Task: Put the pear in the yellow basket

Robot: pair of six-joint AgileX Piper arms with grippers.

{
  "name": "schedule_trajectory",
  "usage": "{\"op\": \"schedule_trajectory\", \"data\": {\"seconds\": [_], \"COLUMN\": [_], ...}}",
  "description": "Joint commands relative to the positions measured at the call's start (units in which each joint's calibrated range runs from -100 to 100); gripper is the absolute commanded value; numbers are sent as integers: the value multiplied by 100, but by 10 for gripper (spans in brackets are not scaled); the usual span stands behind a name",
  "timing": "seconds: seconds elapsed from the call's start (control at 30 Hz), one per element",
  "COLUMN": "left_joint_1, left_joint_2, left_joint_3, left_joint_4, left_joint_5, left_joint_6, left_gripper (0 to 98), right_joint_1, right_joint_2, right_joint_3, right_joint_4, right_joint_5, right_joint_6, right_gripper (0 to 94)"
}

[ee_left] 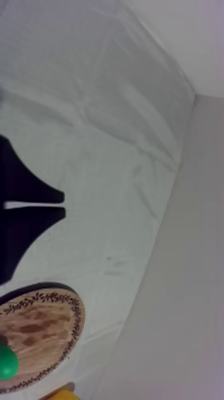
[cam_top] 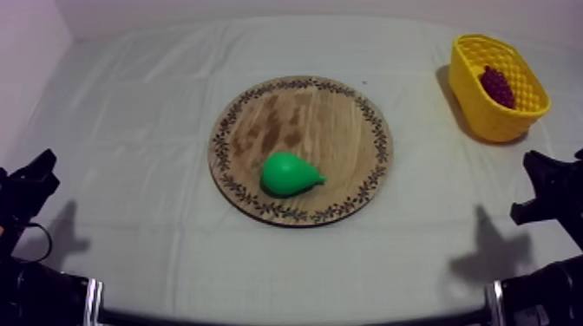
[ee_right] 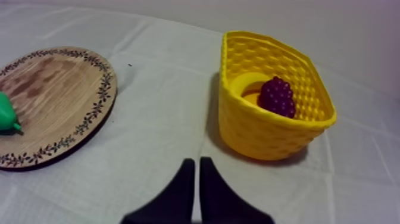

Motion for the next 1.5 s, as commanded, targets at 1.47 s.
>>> {"op": "schedule_trajectory", "data": {"seconds": [1.47], "left_joint_1": [1], "left_joint_2": [0], "left_joint_3": [0], "left_joint_4": [-2], "left_joint_5": [-1], "left_joint_6": [-1], "left_gripper": [1], "right_joint_1": [22], "right_joint_2": [-2], "right_joint_3": [-37], "right_joint_4": [4], "right_joint_5": [-120], "right_joint_6": [145], "right_gripper": [6]}}
